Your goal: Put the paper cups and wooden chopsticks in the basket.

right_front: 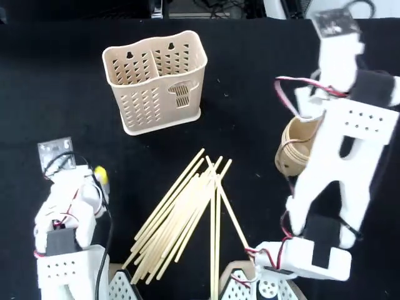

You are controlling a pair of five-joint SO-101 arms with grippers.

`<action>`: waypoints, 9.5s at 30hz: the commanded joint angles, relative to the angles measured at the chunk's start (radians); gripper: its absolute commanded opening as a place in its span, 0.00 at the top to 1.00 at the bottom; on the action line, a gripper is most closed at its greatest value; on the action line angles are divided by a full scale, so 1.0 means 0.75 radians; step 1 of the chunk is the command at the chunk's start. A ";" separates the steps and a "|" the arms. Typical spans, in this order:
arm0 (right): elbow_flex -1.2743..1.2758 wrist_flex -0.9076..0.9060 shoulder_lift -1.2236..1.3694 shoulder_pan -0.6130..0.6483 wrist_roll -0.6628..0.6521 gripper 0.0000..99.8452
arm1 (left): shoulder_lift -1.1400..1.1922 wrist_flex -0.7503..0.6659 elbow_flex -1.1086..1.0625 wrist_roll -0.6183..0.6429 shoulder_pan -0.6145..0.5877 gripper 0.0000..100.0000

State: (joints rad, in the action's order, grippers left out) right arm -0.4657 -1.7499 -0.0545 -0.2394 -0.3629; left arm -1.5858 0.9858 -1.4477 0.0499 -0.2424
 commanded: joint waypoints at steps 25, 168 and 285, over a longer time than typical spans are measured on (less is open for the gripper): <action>-0.230 0.755 0.578 0.395 0.229 0.98 | 1.831 -0.591 1.278 0.309 -0.062 0.85; -0.776 0.346 1.024 0.534 0.243 0.99 | 1.849 -1.268 0.971 0.389 0.300 0.85; -0.557 0.023 0.607 0.587 0.331 0.99 | 1.583 -0.962 0.621 0.393 -0.042 0.85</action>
State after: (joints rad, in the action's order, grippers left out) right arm -0.9321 -1.7576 0.4703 0.2025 -0.1220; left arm -0.3705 0.2647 -0.9935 0.3399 -0.2716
